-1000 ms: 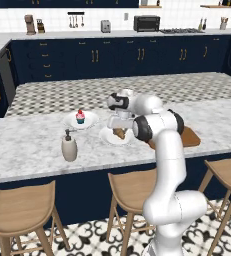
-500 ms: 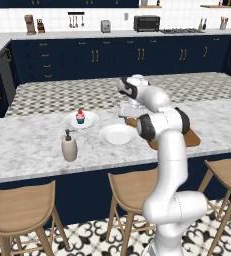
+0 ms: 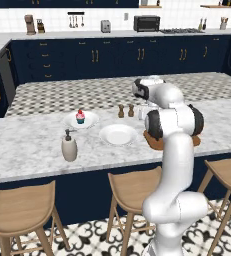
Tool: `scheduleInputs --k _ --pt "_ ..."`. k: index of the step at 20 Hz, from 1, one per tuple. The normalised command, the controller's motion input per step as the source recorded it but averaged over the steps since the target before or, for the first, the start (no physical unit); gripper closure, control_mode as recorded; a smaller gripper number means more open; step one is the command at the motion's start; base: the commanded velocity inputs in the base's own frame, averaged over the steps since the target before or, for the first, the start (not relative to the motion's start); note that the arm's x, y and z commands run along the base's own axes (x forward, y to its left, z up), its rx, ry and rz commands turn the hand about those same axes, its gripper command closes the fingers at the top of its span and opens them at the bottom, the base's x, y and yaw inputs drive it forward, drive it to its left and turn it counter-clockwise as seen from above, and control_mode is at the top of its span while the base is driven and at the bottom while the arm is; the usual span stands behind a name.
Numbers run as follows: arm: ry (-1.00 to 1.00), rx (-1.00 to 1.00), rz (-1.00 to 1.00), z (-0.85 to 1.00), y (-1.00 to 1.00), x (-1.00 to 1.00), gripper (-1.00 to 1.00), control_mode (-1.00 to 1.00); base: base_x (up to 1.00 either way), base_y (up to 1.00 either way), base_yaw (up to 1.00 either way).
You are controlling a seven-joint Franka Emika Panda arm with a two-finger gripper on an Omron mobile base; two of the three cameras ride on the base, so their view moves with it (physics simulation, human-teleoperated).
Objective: From the different types of pastries on the counter, select a croissant and place it on the cutting board. Then retrieve a jar of jam from the cabinet and place it alongside the croissant on the cutting board.
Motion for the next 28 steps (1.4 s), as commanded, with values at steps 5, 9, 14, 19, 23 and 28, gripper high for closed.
scheduleInputs --k 5,9,14,19,23,28 --pt "-0.28 -0.19 0.01 0.0 -0.3 -0.2 1.0 -1.0 0.0 0.0 0.0" --pt "-0.22 -0.07 0.0 0.0 -0.34 -0.08 1.0 -1.0 0.0 0.0 0.0" --pt "-0.18 -0.02 0.0 0.08 -0.43 0.0 1.0 -1.0 0.0 0.0 0.0" --pt "-0.02 0.0 0.0 0.55 -0.23 0.25 1.0 -1.0 0.0 0.0 0.0" --pt "0.0 0.0 0.0 0.33 0.0 0.08 1.0 -1.0 0.0 0.0 0.0" --pt "0.0 0.04 -0.01 -0.26 0.0 -0.15 1.0 -1.0 0.0 0.0 0.0"
